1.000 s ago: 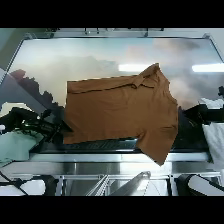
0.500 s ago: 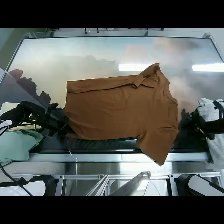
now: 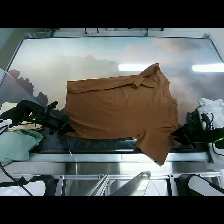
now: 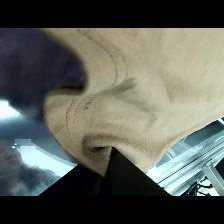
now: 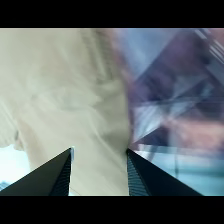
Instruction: Fold the shirts.
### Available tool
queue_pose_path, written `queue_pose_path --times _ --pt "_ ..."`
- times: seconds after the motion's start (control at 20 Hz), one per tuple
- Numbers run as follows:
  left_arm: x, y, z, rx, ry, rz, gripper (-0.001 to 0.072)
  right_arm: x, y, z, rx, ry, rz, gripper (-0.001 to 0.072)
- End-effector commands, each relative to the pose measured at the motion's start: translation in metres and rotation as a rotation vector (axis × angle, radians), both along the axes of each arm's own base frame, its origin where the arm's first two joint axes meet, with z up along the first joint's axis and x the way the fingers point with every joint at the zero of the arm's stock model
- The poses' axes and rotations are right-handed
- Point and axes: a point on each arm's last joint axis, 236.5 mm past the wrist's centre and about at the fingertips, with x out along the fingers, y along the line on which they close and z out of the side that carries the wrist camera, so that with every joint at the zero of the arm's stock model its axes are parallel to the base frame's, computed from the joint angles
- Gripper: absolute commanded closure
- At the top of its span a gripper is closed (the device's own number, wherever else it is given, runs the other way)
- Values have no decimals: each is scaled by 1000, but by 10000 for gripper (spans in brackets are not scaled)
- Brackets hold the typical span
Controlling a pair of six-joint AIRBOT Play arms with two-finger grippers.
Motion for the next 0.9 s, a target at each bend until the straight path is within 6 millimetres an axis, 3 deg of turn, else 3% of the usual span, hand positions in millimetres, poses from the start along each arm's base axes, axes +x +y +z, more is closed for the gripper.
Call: queue_pose_path --times 0.0,0.15,0.35,0.4,0.5,0.6,0.65,0.7,0.8,0.85 --pt "3 1 -1 9 -12 5 673 8 12 -3 -3 -30 17 304" --pt "4 2 -2 13 -17 8 673 8 22 -9 -4 -21 55 327" --pt "5 2 -3 13 -30 -2 674 7 17 -9 -3 -24 41 334" --pt "6 3 -3 14 -39 -8 674 7 19 -10 1 -22 49 379" --pt "10 4 -5 24 -53 0 673 4 31 -13 12 -17 101 692" --pt "11 3 0 6 -55 -13 674 7 41 -6 40 -59 143 694" --pt "12 -4 16 -60 -61 -41 675 11 46 7 62 -106 173 695" --pt "19 -16 43 -171 -90 -50 675 18 48 27 74 -160 198 695" --pt "48 -36 134 -431 -263 -30 675 43 48 90 49 -356 252 695" --pt "60 -38 188 -520 -397 -39 676 62 43 138 -23 -511 263 696"
